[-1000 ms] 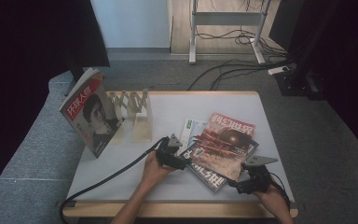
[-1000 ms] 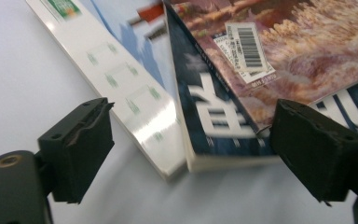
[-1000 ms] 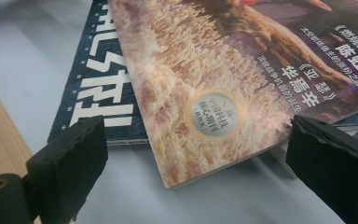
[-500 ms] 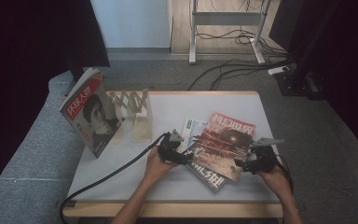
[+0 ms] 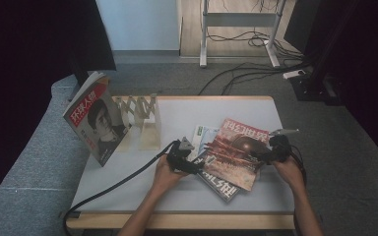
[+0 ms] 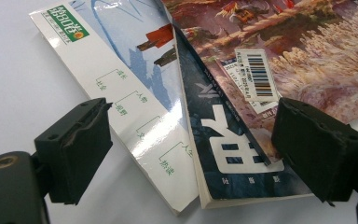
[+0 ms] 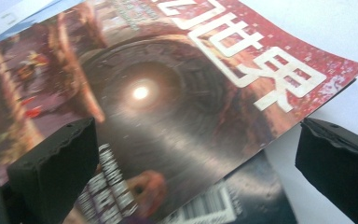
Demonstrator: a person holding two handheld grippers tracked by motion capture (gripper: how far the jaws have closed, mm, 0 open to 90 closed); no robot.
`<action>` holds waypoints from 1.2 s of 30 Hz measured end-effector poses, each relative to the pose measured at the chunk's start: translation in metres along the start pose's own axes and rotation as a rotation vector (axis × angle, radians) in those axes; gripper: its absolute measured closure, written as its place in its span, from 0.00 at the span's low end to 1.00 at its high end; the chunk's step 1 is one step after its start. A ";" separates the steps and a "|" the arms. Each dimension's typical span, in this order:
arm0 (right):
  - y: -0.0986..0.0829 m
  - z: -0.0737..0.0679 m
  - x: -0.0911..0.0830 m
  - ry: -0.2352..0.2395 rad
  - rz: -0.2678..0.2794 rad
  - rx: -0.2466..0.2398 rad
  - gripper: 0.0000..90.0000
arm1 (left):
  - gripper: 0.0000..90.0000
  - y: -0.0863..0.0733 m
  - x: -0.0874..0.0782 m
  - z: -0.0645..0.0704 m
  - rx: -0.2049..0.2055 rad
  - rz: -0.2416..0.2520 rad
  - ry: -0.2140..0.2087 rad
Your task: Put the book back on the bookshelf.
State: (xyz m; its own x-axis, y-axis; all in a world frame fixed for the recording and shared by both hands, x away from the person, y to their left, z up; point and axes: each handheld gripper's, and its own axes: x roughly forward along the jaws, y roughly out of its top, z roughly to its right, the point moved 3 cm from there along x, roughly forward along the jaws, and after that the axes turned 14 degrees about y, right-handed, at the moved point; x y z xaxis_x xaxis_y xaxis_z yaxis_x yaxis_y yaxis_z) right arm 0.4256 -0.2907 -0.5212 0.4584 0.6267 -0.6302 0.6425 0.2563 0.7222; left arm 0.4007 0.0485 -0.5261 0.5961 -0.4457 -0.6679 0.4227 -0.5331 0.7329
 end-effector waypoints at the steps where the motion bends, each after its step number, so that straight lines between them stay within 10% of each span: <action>1: 0.000 0.002 0.001 0.002 -0.001 0.009 0.00 | 0.13 0.000 0.000 0.000 -0.002 -0.001 -0.002; 22: -0.001 0.028 0.022 0.146 0.012 0.178 0.00 | 0.14 0.000 0.000 0.000 0.000 0.003 -0.003; 36: 0.012 0.029 0.013 0.061 0.037 0.111 0.28 | 0.14 0.000 0.001 0.000 -0.009 -0.002 -0.008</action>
State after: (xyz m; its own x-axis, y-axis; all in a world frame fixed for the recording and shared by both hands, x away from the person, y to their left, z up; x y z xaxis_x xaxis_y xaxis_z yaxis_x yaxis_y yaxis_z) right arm 0.4570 -0.3003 -0.5289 0.4470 0.6788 -0.5826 0.6914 0.1510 0.7065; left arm 0.4011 0.0485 -0.5266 0.5895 -0.4504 -0.6705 0.4304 -0.5273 0.7326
